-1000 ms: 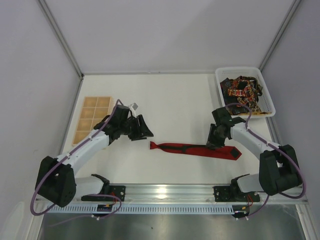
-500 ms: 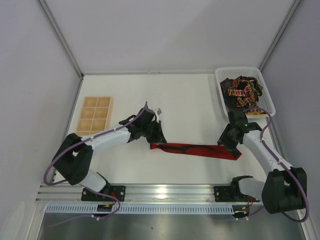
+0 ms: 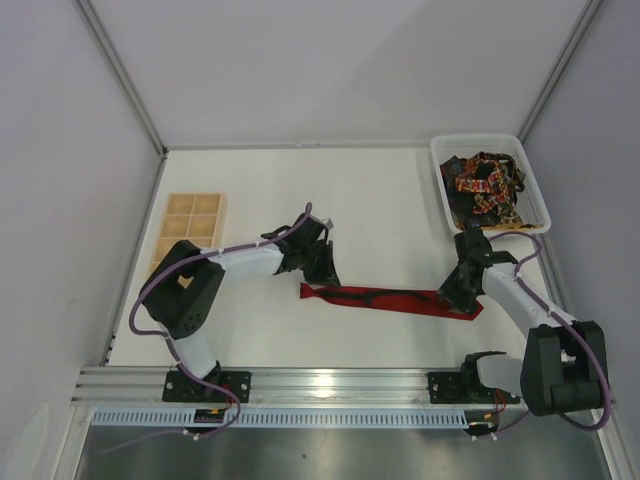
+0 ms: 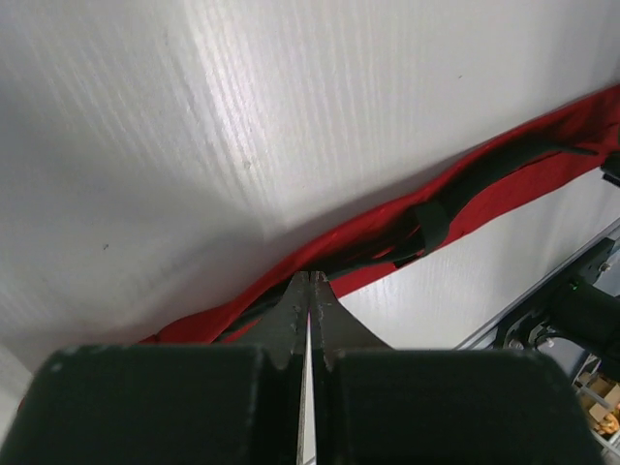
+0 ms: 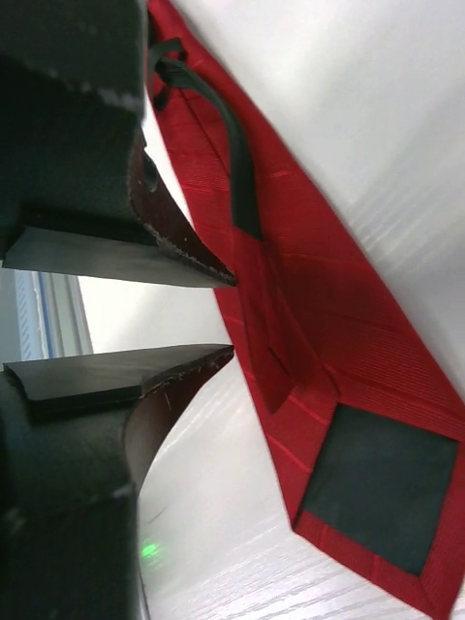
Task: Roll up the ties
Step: Flatten the tie
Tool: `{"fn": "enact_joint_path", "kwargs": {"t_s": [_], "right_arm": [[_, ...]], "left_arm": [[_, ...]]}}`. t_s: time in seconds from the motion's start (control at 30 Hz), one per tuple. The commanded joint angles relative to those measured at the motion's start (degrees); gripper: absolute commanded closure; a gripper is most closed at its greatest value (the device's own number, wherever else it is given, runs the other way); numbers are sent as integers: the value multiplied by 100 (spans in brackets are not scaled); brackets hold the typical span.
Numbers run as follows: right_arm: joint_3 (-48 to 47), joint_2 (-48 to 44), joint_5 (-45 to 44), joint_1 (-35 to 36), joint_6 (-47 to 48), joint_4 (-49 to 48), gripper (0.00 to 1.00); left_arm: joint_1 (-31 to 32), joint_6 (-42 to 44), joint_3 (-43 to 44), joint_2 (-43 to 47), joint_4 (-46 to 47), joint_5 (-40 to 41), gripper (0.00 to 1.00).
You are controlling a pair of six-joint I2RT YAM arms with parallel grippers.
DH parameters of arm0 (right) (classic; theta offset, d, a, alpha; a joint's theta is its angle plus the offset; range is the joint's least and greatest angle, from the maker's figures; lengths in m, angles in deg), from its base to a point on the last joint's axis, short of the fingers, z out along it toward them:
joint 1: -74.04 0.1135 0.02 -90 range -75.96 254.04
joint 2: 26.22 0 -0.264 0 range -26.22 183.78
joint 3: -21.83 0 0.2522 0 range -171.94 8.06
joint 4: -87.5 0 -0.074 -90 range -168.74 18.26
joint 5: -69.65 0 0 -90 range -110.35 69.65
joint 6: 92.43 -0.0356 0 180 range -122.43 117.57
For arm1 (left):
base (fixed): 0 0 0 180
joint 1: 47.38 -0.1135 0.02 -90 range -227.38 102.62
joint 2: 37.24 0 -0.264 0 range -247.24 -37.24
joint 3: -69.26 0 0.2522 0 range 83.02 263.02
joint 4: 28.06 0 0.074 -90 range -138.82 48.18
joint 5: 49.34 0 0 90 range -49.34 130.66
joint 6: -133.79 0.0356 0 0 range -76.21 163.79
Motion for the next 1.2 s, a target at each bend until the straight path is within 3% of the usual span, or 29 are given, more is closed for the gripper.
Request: {"fn": "enact_joint_path", "kwargs": {"t_s": [0.0, 0.4, 0.6, 0.7, 0.87, 1.17], "right_arm": [[-63, 270, -193, -74, -125, -304, 64], [-467, 1219, 61, -382, 393, -683, 64], [-740, 914, 184, -391, 666, -332, 62], [-766, 597, 184, -391, 639, -156, 56], [-801, 534, -122, -391, 508, -32, 34], [-599, 929, -97, -391, -98, -594, 36]], "left_arm": [[-48, -31, 330, -117, 87, 115, 100], [-136, -67, 339, -592, 69, 229, 100], [-136, -40, 356, -689, 42, 308, 100], [-136, -49, 295, -567, 60, 360, 100], [-119, -49, 295, -478, 51, 317, 99], [-92, -49, 295, -285, 43, 317, 100]]}}
